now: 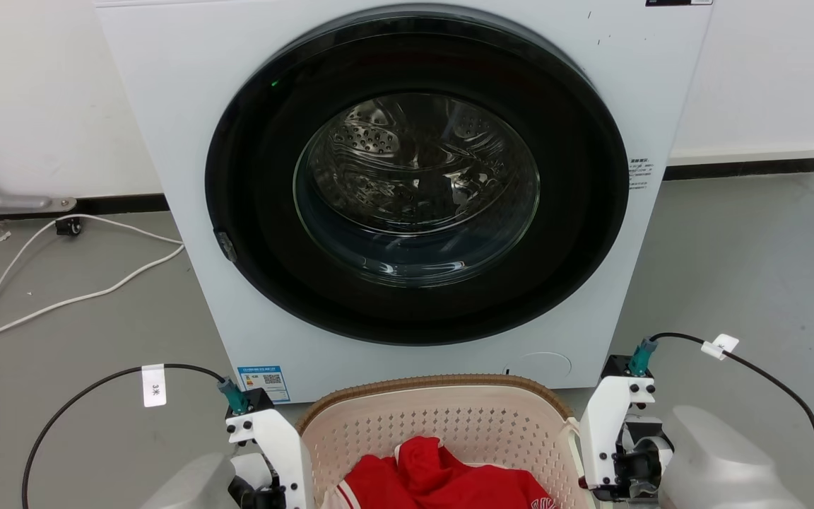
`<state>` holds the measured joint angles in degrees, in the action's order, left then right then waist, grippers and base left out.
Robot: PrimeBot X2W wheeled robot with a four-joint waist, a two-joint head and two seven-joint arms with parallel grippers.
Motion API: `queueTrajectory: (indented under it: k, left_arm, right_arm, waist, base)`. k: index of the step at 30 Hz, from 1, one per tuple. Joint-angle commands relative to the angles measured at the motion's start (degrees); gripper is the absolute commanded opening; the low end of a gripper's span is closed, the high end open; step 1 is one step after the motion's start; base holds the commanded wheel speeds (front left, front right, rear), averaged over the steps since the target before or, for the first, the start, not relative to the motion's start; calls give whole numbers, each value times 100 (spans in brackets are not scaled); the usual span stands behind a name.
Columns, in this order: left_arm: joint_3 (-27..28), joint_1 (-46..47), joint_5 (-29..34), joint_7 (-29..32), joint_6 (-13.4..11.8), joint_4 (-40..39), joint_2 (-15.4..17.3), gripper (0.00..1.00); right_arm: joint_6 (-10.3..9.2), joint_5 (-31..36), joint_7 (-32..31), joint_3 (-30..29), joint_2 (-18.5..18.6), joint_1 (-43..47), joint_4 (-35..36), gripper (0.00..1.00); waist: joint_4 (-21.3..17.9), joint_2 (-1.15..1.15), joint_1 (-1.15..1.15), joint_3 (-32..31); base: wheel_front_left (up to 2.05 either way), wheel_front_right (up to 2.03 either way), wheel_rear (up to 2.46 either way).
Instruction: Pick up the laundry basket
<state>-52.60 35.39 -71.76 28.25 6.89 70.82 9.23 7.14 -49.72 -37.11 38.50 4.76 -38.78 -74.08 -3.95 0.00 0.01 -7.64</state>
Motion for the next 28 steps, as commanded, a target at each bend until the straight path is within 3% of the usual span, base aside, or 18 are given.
queueTrajectory:
  k: [1, 28]
  left_arm:
    - [13, -4, -62, -17, 104, -94, -160, 0]
    - [-96, -18, -210, -28, 105, -80, -152, 0]
  right_arm:
    - [65, 34, -15, -41, -136, 80, 42, 0]
    - [65, 311, -45, -413, -214, 123, 43, 0]
  waist:
    - [-2, 0, -1, 4]
    - [-24, 0, -1, 21]
  base:
    - [0, 0, 0]
    - [0, 0, 0]
